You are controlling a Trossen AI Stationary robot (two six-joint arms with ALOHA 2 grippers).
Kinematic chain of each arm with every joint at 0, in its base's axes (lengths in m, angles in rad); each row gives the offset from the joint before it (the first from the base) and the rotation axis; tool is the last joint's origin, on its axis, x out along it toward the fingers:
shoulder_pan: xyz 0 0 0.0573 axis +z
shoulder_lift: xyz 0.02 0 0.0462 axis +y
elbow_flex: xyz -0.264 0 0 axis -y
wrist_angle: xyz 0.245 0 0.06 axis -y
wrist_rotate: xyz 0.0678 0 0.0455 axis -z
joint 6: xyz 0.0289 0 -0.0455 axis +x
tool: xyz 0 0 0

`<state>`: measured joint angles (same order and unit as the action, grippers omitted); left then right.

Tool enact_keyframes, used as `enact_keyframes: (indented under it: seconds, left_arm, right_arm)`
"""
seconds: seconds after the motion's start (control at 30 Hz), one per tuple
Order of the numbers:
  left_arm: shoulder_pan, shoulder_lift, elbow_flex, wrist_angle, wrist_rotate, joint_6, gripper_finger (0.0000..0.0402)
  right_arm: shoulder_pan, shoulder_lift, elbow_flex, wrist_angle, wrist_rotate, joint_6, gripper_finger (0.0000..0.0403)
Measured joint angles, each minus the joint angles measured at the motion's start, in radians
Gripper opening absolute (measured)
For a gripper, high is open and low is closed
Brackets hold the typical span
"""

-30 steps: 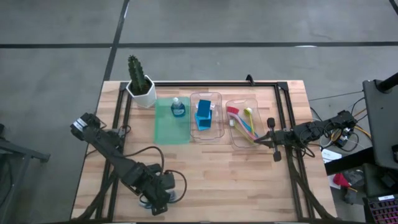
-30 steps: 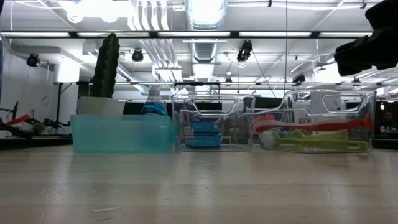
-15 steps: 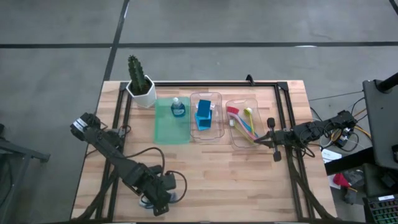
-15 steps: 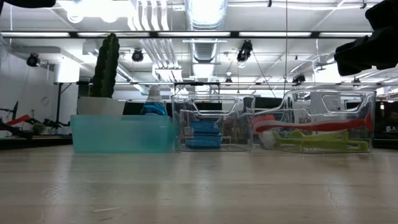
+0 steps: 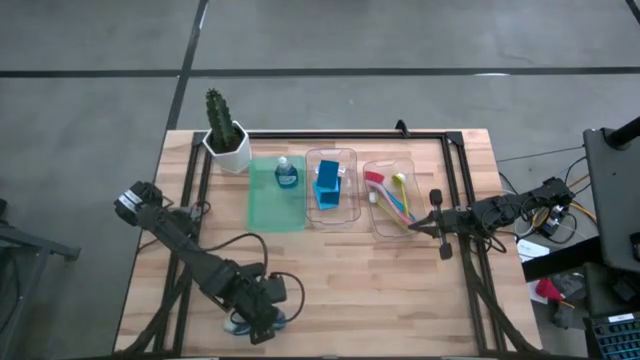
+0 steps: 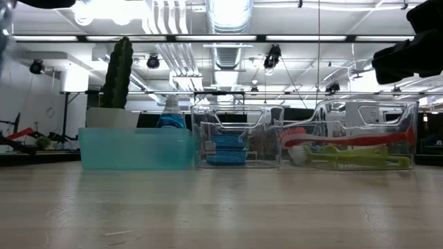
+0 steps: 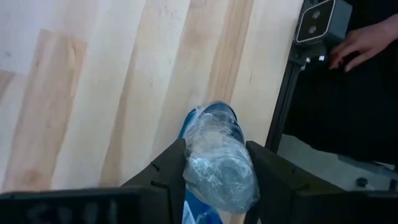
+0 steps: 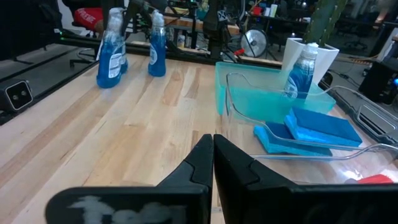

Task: Pick & Place Kitchen Sink Supplies
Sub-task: Put the blue liquid soap into the green bin

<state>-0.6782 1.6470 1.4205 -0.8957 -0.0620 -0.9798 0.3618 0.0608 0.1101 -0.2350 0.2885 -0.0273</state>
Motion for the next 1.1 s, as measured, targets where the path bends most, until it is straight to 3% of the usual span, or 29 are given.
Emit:
enact_keyframes:
  seconds: [0.13, 0.37, 0.63, 1.1]
  left_arm:
    - [0.020, -0.007, 0.006, -0.006, -0.005, 0.033, 0.0149]
    - [0.063, -0.016, 0.021, -0.079, -0.008, 0.091, 0.0128]
    - [0.134, -0.047, 0.057, -0.121, -0.012, 0.195, 0.0143]
    - [0.263, -0.050, 0.213, -0.302, -0.072, 0.358, 0.0140]
  right_arm:
    - [0.000, 0.000, 0.000, 0.000, 0.000, 0.000, 0.0008]
    - [0.000, 0.000, 0.000, 0.000, 0.000, -0.002, 0.0008]
    - [0.000, 0.000, 0.000, 0.000, 0.000, -0.002, 0.0008]
    - [0.000, 0.000, 0.000, 0.000, 0.000, -0.002, 0.0008]
